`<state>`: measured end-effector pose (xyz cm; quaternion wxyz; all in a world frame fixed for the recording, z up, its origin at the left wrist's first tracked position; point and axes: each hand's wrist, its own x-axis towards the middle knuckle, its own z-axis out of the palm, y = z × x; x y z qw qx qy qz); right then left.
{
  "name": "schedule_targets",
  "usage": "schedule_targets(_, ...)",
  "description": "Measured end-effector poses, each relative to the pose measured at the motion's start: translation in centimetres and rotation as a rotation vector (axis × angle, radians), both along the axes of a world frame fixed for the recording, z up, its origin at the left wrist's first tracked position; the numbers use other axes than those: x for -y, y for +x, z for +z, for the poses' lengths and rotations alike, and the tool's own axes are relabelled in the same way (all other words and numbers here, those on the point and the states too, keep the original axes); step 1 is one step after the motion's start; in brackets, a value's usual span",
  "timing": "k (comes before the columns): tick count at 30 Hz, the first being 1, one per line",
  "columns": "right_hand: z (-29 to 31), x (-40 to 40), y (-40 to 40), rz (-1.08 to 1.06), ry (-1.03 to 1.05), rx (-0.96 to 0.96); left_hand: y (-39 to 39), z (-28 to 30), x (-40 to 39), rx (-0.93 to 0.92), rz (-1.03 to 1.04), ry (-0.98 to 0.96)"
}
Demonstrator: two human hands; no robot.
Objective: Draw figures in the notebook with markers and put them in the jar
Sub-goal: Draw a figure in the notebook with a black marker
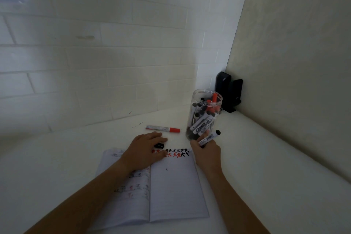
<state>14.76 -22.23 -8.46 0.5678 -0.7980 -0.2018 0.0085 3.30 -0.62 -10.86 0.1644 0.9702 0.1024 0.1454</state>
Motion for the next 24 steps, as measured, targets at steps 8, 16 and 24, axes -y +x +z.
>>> schedule_targets(8, 0.3, 0.0, -0.3, 0.067, -0.036, -0.01, 0.2, -0.2, -0.1, 0.017, 0.0, 0.003)
schedule_targets(16, 0.2, 0.0, -0.4, 0.089, -0.031, 0.011, -0.3, 0.7, 0.7, 0.123, -0.011, -0.091)
schedule_targets(24, 1.1, -0.4, -0.9, 0.245, 0.212, -0.052, -0.7, 1.0, 0.8, 0.315, -0.067, -0.135)
